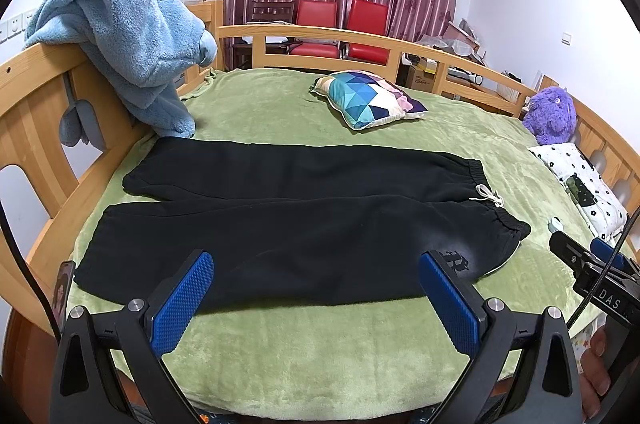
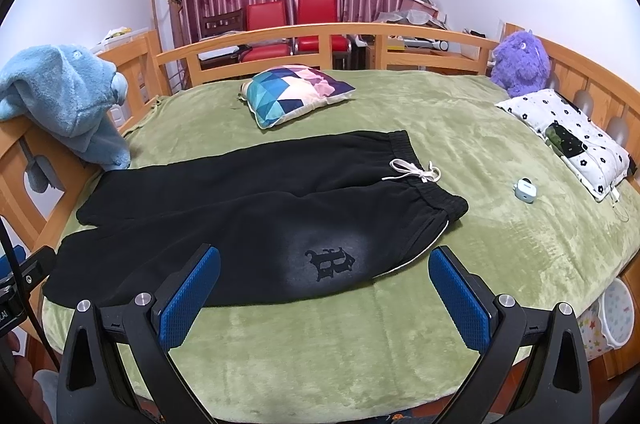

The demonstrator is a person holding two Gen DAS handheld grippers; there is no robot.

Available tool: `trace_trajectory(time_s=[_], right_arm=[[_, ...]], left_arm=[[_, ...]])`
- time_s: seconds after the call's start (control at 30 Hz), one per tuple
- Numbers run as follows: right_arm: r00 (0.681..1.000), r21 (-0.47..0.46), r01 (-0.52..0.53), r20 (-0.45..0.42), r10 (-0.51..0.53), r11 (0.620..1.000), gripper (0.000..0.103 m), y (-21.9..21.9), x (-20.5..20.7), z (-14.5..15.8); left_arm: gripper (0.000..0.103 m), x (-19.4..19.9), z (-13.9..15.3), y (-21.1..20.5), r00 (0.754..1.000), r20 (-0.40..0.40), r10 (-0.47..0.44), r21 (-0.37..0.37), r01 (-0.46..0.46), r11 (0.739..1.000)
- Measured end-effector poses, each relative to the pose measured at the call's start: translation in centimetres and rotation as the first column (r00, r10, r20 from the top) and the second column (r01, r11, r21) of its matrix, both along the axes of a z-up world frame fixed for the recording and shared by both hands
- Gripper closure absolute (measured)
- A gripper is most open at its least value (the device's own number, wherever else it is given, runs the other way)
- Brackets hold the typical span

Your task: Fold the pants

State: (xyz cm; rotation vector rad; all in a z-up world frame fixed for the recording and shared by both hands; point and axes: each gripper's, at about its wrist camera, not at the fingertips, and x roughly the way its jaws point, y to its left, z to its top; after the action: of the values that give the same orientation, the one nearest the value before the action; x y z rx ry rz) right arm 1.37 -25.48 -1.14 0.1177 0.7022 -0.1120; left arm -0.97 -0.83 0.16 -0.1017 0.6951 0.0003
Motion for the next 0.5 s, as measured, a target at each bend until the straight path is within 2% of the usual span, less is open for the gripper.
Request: trace_trajectory(time_s=[0.5], right_arm=[[1.0,0.001,-0.001,-0.001,0.001,1.0,0.001,0.07,0.0,-0.07]], left_arm=[[0.0,-0.01,0.01,-0.01,1.0,0.0,0.0,0.0,0.0,1.0]])
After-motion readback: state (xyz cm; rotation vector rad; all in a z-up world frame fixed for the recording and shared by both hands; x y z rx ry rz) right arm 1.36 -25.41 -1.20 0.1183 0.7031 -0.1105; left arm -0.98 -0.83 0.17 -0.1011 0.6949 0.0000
